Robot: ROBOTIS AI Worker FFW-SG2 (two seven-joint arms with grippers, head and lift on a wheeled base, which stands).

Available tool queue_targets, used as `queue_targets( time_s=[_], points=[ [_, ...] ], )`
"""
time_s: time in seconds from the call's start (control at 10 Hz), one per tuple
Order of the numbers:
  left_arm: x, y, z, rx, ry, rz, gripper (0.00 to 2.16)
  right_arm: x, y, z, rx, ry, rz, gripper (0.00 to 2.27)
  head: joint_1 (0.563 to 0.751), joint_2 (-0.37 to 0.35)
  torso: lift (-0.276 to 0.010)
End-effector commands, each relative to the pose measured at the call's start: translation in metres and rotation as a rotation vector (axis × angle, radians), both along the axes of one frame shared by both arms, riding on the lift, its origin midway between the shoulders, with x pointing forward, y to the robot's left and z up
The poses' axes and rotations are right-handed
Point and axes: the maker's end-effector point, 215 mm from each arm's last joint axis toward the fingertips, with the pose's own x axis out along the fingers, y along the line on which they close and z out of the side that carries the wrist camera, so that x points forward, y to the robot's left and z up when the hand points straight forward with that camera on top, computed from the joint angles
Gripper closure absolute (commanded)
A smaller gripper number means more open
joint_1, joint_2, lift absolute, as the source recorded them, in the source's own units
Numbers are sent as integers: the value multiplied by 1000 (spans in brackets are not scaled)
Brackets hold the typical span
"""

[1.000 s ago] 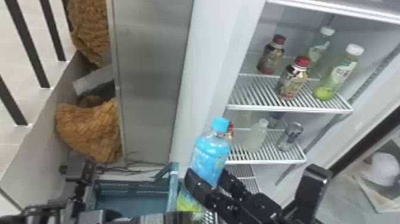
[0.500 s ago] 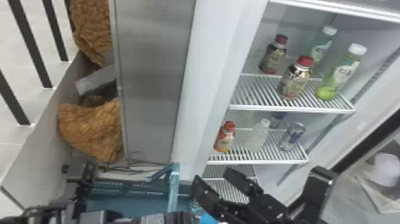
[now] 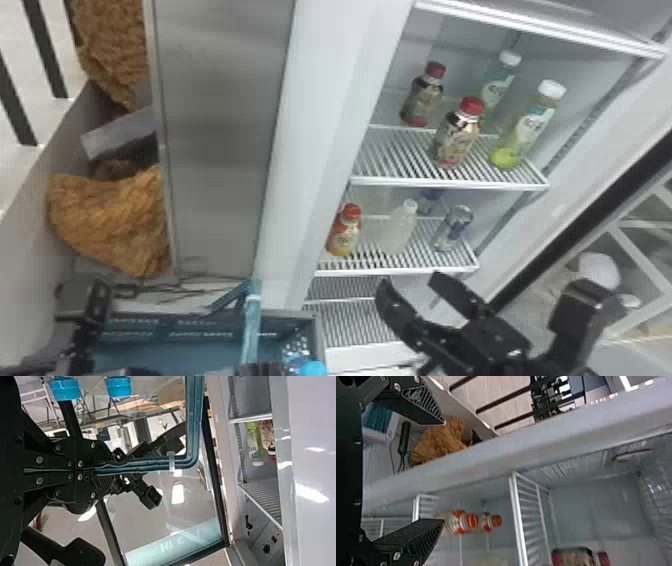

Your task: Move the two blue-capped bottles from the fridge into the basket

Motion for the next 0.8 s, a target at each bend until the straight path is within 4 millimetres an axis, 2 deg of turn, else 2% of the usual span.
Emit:
queue_targets(
  time_s=[0.0, 0.3, 0.4, 0.7],
  points=[
    [-1, 0, -1, 1, 5, 1, 1142, -5, -25, 2, -38, -10, -47, 142, 695, -350, -76],
    [-1, 1, -1, -3, 7, 2, 1142, -7, -62, 2, -43, -116, -113, 144, 695, -350, -76],
    [-3, 0, -1, -5, 10, 0, 1142, -10, -69, -9, -44, -107, -122, 144, 695, -350, -76],
    [-5, 0, -1, -11, 17, -1, 1142, -22, -72, -27, -44, -96, -103, 144, 695, -350, -76]
  ],
)
